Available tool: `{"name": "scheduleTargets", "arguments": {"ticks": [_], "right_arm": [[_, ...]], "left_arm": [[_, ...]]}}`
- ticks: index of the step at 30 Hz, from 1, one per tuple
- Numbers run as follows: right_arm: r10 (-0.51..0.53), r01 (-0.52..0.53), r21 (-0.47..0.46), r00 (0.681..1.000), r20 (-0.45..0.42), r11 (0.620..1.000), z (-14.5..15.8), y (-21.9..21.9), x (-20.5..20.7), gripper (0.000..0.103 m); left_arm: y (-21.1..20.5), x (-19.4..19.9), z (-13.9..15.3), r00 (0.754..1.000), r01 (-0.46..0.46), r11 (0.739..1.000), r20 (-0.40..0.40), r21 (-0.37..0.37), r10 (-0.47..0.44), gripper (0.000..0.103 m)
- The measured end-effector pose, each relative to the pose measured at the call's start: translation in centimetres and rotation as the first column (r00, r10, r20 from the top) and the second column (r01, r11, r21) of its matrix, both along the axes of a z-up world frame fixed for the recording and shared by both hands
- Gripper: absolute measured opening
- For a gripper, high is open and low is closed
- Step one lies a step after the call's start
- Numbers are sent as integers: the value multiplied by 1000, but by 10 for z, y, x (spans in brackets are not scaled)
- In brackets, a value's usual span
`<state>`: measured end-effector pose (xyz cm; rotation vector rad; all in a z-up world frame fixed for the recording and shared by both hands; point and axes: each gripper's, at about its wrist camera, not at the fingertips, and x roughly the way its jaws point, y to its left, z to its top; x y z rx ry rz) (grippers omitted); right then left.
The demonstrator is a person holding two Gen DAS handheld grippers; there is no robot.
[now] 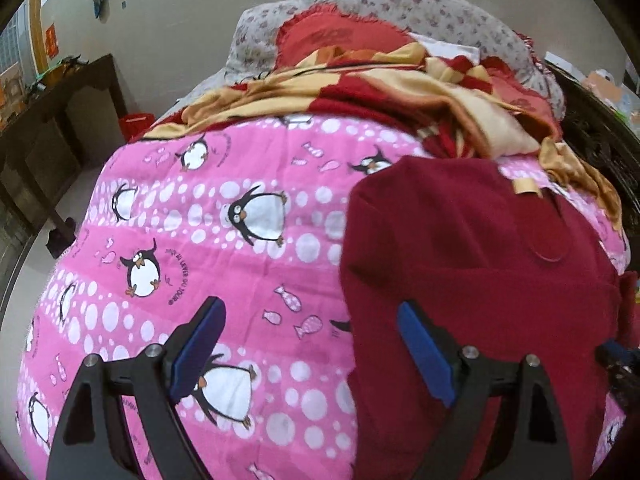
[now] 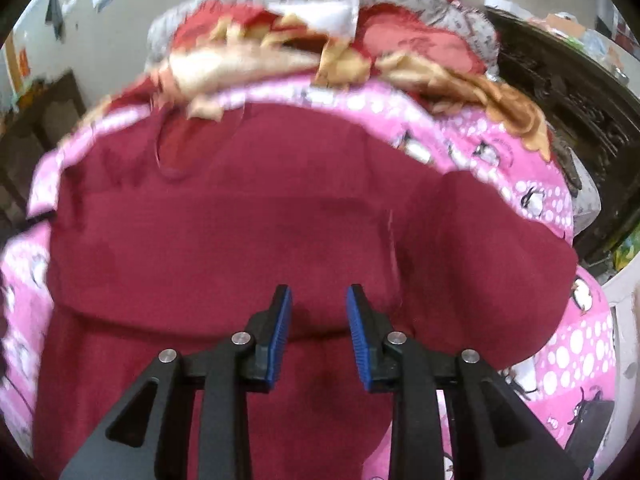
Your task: Fold small clothes
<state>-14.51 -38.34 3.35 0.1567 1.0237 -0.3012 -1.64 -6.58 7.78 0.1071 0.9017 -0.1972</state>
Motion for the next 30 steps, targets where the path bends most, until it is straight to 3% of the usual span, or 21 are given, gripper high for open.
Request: {"name": "scheduleTargets", "arguments": {"ticks": [11,17,21,25,27,30], "right_arm": [[-28,27,20,998,57,999,19,-3,-15,28],[-33,33,40,999,9,999,-2,-7,-10,29],[-42,37,90,997,60,995,9,-14,-23,29],[-166,152,105,976,140,983,31,-58,-52,30],[-252,240,91,956,153,966,37,-89,-66,38],[-401,381,151,905,142,912,34,-151,-81,44]], "left_arm": [[-33,-30,21,996,83,996,29,-18,-83,92],[-53,-41,16,992,124,992,-2,-25,-124,92],[-69,-52,9,984,179,983,-16,-33,-180,92],[-86,-56,-3,974,223,975,-38,-8,-223,92],[-89,-56,-7,973,226,974,-47,-13,-226,92],[-92,-54,-13,972,223,975,-66,-21,-224,92]]}}
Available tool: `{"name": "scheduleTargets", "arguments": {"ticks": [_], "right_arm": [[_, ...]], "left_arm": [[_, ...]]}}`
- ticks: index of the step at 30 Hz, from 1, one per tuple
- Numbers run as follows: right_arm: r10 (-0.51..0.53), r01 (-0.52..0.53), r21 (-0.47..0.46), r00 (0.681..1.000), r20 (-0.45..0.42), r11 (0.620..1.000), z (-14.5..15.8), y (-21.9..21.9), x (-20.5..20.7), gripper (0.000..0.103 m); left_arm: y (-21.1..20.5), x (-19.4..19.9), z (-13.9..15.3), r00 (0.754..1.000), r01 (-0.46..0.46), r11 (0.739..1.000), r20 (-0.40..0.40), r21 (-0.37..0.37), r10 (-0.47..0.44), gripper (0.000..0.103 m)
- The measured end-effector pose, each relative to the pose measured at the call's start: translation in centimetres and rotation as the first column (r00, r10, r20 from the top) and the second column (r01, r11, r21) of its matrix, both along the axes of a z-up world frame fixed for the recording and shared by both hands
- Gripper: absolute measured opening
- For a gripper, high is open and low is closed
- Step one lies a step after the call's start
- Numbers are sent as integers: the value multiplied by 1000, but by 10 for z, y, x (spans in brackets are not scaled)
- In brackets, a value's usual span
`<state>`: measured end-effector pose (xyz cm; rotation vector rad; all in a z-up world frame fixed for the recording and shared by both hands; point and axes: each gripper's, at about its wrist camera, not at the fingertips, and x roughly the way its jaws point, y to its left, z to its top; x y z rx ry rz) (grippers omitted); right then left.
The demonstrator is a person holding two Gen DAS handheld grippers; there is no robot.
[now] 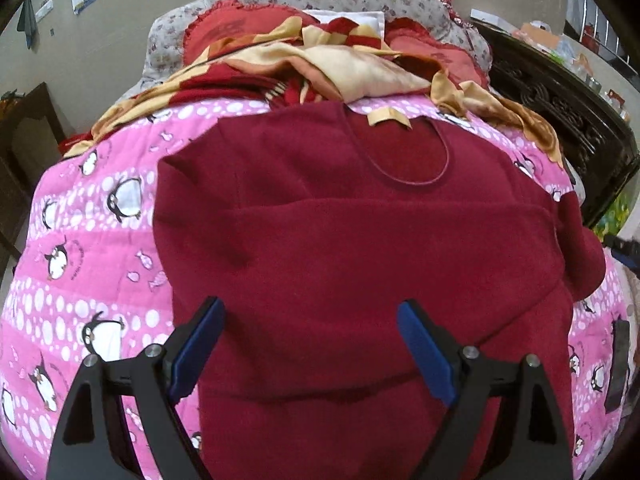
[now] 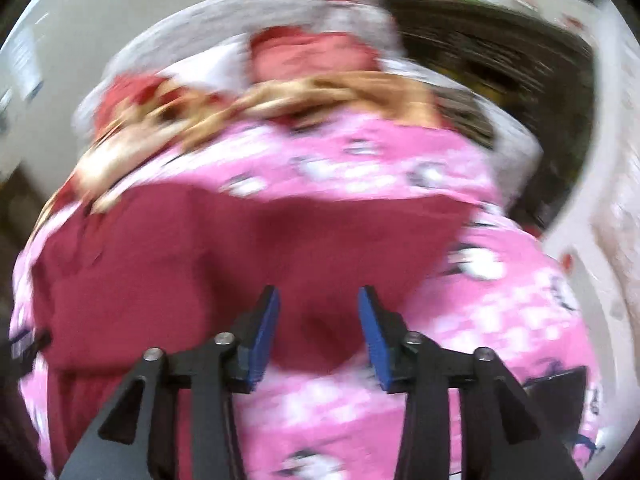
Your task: Fold small clothes
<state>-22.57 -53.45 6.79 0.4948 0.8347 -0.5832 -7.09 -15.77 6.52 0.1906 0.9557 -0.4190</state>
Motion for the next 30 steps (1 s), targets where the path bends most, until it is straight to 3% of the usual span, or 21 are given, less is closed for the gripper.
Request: {"name": "scheduleTargets", "arguments": {"ticks": [4,8,11,12,13,14,16,19,21,25,27,30], "right_arm": [[-181,174,187,983,20,967,-25,-86,-2,44],[-255,268,196,963,-91,943,-54,-137,20,44],[-235,255,244,966,-108,936,-77,-154,31,44],[-229,250,242,967,-113,938,-79,-155,32,42],[-223,244,227,968,-115,943,-78,-156,33,27],[-215,233,224,971,-105,946,-74,-155,33,5],[-220,223,174,975,-34,959,-53,-151,23,6],[-240,246,-26,960,143,969,21,-126,-7,6],[-174,193,-66,958,226,979,57,-108,-14,5],[99,-48,-165,944,314,985,123,-34,-2,6],[242,-188,-188,912,332,964,138,15,16,6],[465,-427,-183,811,357,886,137,103,49,6]], "left_arm": [[0,1,-2,1000,2,1000,1,18,-2,92],[5,4,0,1000,-11,999,4,32,11,92],[10,7,0,1000,-28,999,0,34,28,92],[11,7,0,999,-32,999,-2,35,32,92],[13,8,-1,999,-35,999,-5,37,35,92],[15,9,-1,999,-36,999,-8,37,37,92],[18,10,0,999,-39,999,-7,32,39,92],[26,14,6,998,-55,998,1,15,55,92],[34,18,14,997,-78,997,6,-17,78,92],[50,23,34,993,-115,990,25,-79,118,92],[60,24,45,990,-133,985,36,-111,138,92],[72,26,55,985,-157,978,48,-140,166,92]]}}
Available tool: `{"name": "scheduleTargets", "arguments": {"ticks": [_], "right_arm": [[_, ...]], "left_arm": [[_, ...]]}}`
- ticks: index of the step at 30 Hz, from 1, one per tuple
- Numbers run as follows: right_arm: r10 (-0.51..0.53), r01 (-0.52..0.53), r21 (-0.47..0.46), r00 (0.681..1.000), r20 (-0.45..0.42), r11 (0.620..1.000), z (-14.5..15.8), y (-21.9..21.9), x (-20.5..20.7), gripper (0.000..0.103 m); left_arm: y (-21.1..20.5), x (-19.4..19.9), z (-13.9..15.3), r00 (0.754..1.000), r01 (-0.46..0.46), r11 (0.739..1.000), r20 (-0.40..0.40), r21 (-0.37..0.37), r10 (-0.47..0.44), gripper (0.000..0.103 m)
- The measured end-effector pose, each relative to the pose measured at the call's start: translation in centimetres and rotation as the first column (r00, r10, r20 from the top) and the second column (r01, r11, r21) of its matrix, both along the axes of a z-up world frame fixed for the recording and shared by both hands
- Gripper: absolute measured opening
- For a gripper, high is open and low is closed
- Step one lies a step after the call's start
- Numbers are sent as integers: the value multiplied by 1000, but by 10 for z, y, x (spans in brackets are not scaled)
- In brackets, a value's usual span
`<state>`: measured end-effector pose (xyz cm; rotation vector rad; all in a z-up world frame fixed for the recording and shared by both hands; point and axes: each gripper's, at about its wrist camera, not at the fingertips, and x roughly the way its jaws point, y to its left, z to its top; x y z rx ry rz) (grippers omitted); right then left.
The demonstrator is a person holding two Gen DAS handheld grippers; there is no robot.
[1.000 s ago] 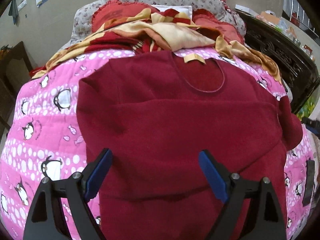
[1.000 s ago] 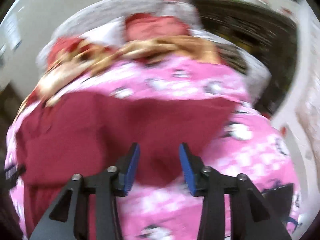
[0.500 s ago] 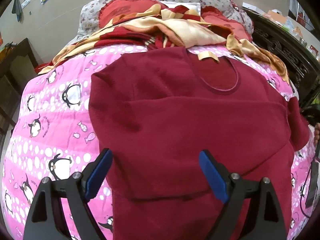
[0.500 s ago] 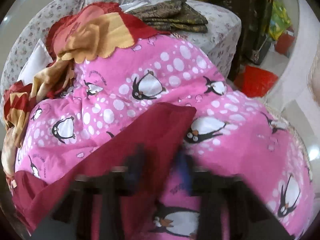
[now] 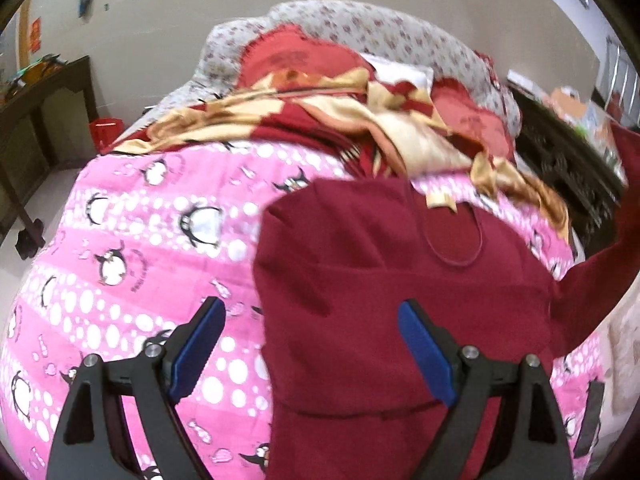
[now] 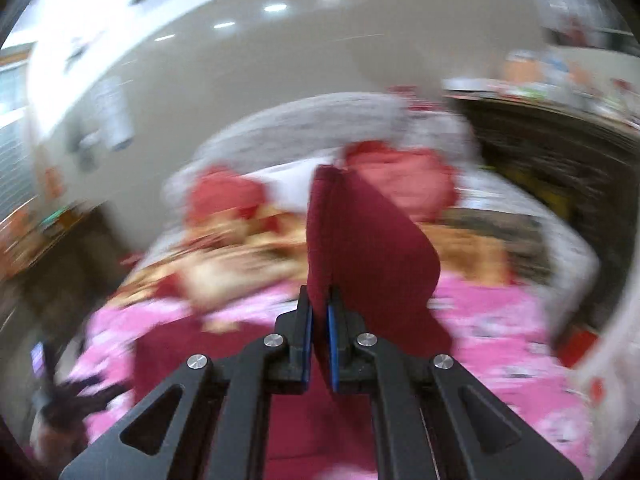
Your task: Fold small clothes
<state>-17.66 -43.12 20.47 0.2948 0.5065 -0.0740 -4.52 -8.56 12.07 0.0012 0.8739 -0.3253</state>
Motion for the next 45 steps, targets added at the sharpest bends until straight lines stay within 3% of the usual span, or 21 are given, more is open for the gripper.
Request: {"name": "scheduleTargets", "arguments": {"ticks": [4,6,8,9,14,16,19,20,21,22,23,24,26,27,30,32,35,37,39,44,45], "right_arm": [[234,-226,98,969,-80,969,-55,89,39,6],[331,-299,174,923,-198,938,-106,126,62,16],[369,-298,235,852,-372,925,-162,146,77,25],[358,-281,241,846,-395,929,-171,144,76,25],[234,-171,232,930,-282,958,-143,97,23,38],[161,-109,201,951,-263,973,-132,73,8,41],[81,-29,186,957,-280,982,-128,48,-13,43],[62,-7,189,956,-287,982,-127,38,-15,43],[45,13,192,955,-293,981,-127,30,-23,43],[22,40,195,952,-304,980,-131,21,-30,43],[9,55,197,951,-310,979,-134,16,-36,43],[-13,79,198,948,-317,977,-134,8,-43,43],[-48,116,205,949,-312,972,-134,-4,-49,43],[-58,126,207,950,-308,970,-132,-11,-46,43],[-92,157,199,949,-302,967,-126,-23,-49,43],[-110,174,185,944,-312,967,-126,-28,-40,43],[-126,192,190,941,-313,963,-125,-31,-34,43],[-115,184,215,947,-299,959,-124,-29,-31,43],[-97,169,219,948,-303,961,-126,-23,-28,43],[-69,145,213,941,-330,966,-132,-13,-25,43],[-68,145,216,941,-331,965,-133,-13,-25,43]], "left_arm": [[18,2,0,999,-37,999,-13,-12,37,92],[25,2,-3,998,-50,999,-28,-14,50,91],[27,-1,-6,998,-44,999,-41,-21,43,91],[27,-3,-7,999,-31,999,-46,-26,29,92],[4,-5,-20,997,52,999,-58,-10,-52,92],[-11,-4,-29,994,85,996,-71,1,-85,92],[-38,-4,-48,984,142,989,-115,39,-136,88],[-48,-5,-53,978,177,984,-120,33,-172,76],[-55,-5,-56,976,190,981,-121,42,-184,55],[-63,-3,-61,975,191,978,-127,81,-180,43],[-67,-1,-63,980,170,977,-127,125,-154,23],[-67,-1,-61,983,158,979,-119,128,-143,10],[-55,0,-42,985,154,987,-85,37,-151,3],[-46,-1,-26,988,145,989,-51,-1,-145,2],[-30,-3,4,991,125,992,42,-9,-124,2],[-27,1,6,991,131,991,34,5,-131,2],[-24,9,-8,987,152,988,-56,-7,-153,3],[-23,9,-19,983,149,988,-101,-41,-152,18],[-26,8,-32,980,144,988,-131,-53,-149,54],[-50,1,-51,972,190,981,-136,-30,-192,53],[-57,-1,-56,968,208,978,-141,-12,-208,39]]}}
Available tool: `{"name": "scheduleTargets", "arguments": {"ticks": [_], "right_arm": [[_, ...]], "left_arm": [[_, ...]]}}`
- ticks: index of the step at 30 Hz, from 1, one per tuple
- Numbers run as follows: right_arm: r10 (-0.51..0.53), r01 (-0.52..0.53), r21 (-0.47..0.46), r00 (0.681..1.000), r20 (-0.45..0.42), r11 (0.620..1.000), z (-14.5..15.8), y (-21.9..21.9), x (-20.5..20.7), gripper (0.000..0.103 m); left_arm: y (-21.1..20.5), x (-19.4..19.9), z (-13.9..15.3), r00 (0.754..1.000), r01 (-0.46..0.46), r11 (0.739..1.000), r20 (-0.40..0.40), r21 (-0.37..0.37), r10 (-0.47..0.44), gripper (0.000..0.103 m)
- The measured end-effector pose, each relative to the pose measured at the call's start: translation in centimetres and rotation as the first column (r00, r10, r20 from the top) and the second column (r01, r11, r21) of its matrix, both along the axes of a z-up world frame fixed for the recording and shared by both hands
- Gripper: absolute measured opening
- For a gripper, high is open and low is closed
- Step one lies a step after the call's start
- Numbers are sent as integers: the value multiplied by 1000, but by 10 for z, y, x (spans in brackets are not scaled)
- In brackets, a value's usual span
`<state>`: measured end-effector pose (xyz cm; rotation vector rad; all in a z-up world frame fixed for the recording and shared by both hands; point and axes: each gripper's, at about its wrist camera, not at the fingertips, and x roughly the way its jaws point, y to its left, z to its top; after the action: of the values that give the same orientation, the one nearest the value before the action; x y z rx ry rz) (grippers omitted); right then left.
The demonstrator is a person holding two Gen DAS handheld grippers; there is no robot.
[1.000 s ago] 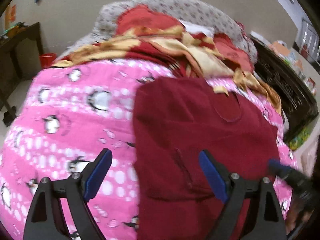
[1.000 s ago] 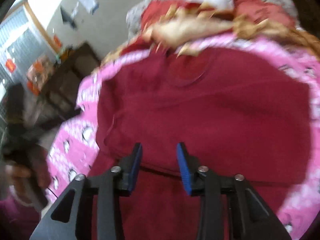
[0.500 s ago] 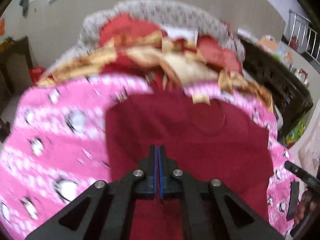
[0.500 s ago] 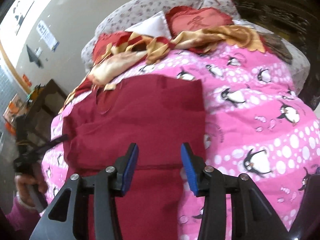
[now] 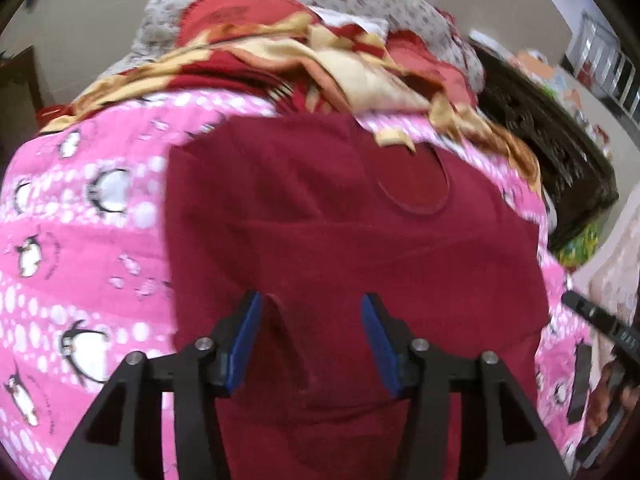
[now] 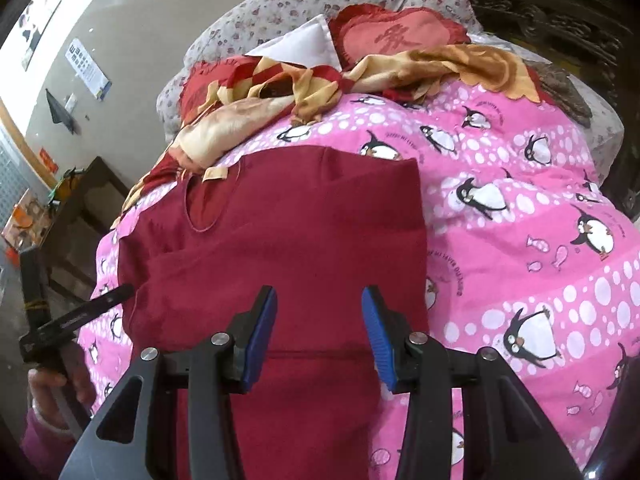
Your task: Fold small clothes
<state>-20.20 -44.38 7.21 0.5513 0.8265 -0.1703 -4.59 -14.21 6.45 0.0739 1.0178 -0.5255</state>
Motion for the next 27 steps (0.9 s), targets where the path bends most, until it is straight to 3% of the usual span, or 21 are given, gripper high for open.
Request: {"name": "scheduleTargets", "arguments": {"ticks": [1,2,5,10,13,17,22,24,27], "right_arm": [[-1,1,3,1000,1,1000,0,0,0,43],[-4,4,5,1000,1,1000,-1,0,0,43],[-15,14,6,1000,6,1000,0,-4,-2,43],[-38,38,-14,999,12,999,3,-15,-2,43],[-66,66,-7,998,14,998,2,-23,3,43],[-61,61,-32,998,-19,998,-4,-23,22,43],[-39,24,-140,993,-108,990,-25,-17,53,43],[-63,35,-178,986,-153,983,-39,-25,64,43],[-125,103,-144,980,-155,984,-43,-43,60,43]], "left_arm": [[-8,-2,-6,1000,16,999,3,46,-16,29],[-13,-3,-13,1000,22,996,0,84,-22,5],[-4,-4,-2,1000,3,1000,31,28,-4,3],[26,4,47,990,-40,996,130,-80,51,3],[35,16,40,991,-79,996,101,-42,83,3],[36,22,5,994,-104,994,19,22,104,3],[30,23,-11,993,-115,991,25,63,114,5],[27,27,-13,994,-111,992,10,60,111,12],[26,24,-12,995,-104,992,15,72,103,16]]}}
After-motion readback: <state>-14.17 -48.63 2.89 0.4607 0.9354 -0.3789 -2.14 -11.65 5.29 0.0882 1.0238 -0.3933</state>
